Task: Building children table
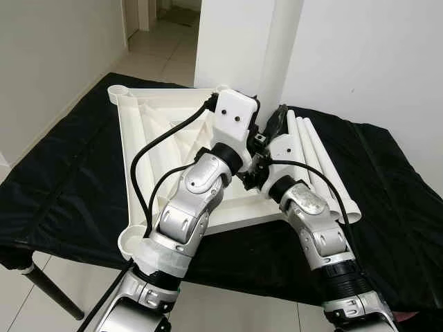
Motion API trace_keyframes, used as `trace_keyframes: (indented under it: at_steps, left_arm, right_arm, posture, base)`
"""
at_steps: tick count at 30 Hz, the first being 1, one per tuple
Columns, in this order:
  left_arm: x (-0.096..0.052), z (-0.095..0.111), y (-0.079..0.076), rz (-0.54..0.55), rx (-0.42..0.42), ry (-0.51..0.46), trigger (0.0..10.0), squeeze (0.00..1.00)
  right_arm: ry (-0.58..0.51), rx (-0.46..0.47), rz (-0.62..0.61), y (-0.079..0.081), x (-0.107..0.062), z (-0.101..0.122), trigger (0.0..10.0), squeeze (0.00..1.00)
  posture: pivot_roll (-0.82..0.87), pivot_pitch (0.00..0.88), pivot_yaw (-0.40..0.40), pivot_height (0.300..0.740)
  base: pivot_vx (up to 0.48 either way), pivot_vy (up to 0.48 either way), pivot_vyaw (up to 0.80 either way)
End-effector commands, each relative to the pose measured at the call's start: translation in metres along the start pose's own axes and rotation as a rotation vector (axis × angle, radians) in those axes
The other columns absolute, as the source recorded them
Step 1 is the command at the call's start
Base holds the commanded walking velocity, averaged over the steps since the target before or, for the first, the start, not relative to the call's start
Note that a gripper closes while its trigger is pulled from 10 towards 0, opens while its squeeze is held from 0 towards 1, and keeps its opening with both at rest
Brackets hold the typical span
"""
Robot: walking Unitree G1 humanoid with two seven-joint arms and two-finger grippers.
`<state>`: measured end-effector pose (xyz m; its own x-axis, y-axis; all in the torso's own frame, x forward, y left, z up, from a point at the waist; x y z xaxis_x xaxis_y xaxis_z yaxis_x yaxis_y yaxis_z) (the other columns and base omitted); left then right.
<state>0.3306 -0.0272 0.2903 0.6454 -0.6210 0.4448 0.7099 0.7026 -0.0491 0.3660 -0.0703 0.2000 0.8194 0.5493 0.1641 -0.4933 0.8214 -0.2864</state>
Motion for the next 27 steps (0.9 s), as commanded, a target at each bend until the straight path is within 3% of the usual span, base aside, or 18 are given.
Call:
trace_keyframes:
  at_steps: [1, 14, 15, 16, 19, 21, 22, 25, 27]
  left_arm:
    - [0.003, -0.004, -0.022, -0.091, -0.023, 0.013, 10.0, 0.0]
    - [0.001, -0.009, -0.028, -0.112, -0.031, 0.025, 10.0, 0.0]
    - [0.0, -0.008, -0.03, -0.127, -0.066, 0.022, 10.0, 1.0]
    - [-0.001, -0.006, -0.032, -0.139, -0.086, 0.015, 10.0, 1.0]
    - [-0.001, -0.001, -0.031, -0.137, -0.158, 0.003, 10.0, 1.0]
    - [-0.001, -0.001, -0.031, -0.137, -0.158, 0.003, 10.0, 1.0]
    - [0.001, 0.004, -0.023, -0.103, -0.227, -0.01, 10.0, 0.0]
    - [0.002, 0.007, -0.019, -0.086, -0.266, -0.019, 10.0, 0.0]
    - [0.002, 0.015, -0.009, -0.05, -0.338, -0.053, 10.0, 0.0]
  right_arm:
    - [-0.065, -0.024, 0.025, 0.002, 0.006, 0.016, 0.0, 0.0]
    - [-0.074, -0.009, 0.017, 0.002, 0.004, 0.016, 0.0, 0.0]
    - [-0.067, -0.012, 0.014, 0.001, 0.004, 0.015, 2.7, 0.0]
    - [-0.061, -0.015, 0.011, 0.001, 0.003, 0.014, 10.0, 0.0]
    - [-0.051, -0.015, 0.006, 0.001, 0.003, 0.011, 10.0, 0.0]
    - [-0.051, -0.015, 0.006, 0.001, 0.003, 0.011, 10.0, 0.0]
    - [-0.041, -0.003, 0.0, 0.001, 0.003, 0.009, 10.0, 0.0]
    - [-0.038, 0.004, -0.003, 0.001, 0.003, 0.008, 10.0, 0.0]
    - [-0.033, 0.018, -0.012, 0.0, 0.003, 0.006, 10.0, 0.0]
  posture:
    - [0.04, 0.0, -0.11, 0.74]
    - [0.04, 0.0, -0.114, 0.74]
    - [0.04, 0.0, -0.115, 0.74]
    - [0.04, 0.0, -0.116, 0.74]
    - [0.04, 0.0, -0.118, 0.74]
    - [0.04, 0.0, -0.118, 0.74]
    - [0.04, 0.0, -0.121, 0.74]
    - [0.04, 0.0, -0.121, 0.74]
    - [0.04, 0.0, -0.121, 0.74]
  base:
    - [0.0, 0.0, 0.0]
    - [0.0, 0.0, 0.0]
    - [0.0, 0.0, 0.0]
    - [0.0, 0.0, 0.0]
    - [0.0, 0.0, 0.0]
    - [0.0, 0.0, 0.0]
    - [0.0, 0.0, 0.0]
    - [0.0, 0.0, 0.0]
    - [0.0, 0.0, 0.0]
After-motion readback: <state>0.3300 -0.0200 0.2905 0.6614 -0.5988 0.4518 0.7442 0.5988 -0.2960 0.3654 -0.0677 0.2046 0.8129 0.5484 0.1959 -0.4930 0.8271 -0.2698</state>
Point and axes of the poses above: a point about 5 cm out from each wrist's last joint towards the gripper, its own x axis pointing out of the wrist towards the gripper, its own z axis along the axis of the wrist's last joint, y = z × x, the point moved 5 cm from there along x, pointing out of the wrist towards the gripper, and after that the axes turned 9 degrees about -x, right-handed, at the moved point
